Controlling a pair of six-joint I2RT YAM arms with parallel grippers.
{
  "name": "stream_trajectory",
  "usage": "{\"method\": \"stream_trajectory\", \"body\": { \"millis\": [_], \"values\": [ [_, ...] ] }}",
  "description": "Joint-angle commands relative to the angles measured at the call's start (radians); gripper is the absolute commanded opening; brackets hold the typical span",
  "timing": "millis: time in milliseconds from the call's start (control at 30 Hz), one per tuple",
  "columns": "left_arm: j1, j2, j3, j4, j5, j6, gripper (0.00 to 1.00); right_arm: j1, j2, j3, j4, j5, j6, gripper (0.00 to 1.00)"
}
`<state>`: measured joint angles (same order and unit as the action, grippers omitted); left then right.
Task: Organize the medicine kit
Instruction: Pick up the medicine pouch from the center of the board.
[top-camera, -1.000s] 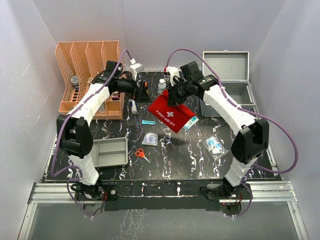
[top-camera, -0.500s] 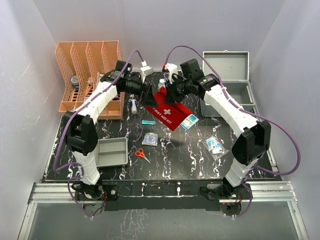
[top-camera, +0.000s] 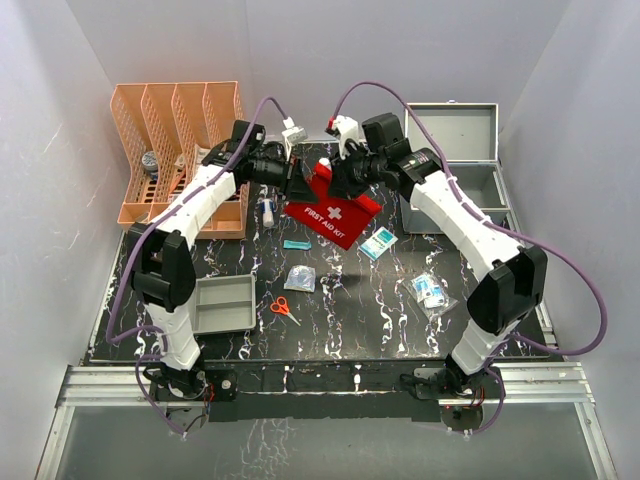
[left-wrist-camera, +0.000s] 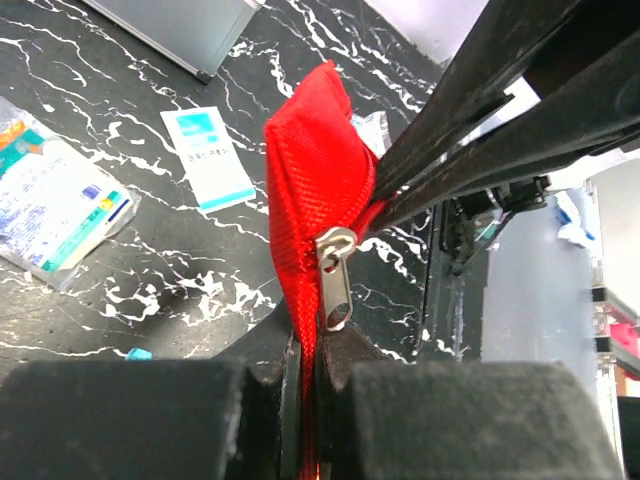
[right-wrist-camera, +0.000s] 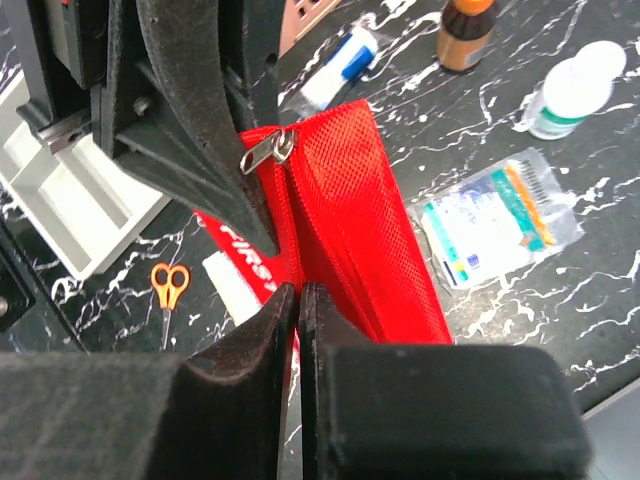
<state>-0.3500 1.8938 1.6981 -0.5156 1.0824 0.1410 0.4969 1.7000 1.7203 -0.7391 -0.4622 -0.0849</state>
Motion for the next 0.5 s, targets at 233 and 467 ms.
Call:
{"method": "stream_trajectory", "body": {
  "millis": [233,467],
  "values": [
    [0.112,-0.175,-0.147,0.506,-0.154,-0.461,0.0,-0.001,-0.302,-0.135,0.38,0.414,0.203,0.51],
    [0.126,-0.203,-0.08,0.597,-0.383,-0.554,0.0,-0.011,-0.408,-0.354,0.573,0.49,0.488,0.66]
  ]
}}
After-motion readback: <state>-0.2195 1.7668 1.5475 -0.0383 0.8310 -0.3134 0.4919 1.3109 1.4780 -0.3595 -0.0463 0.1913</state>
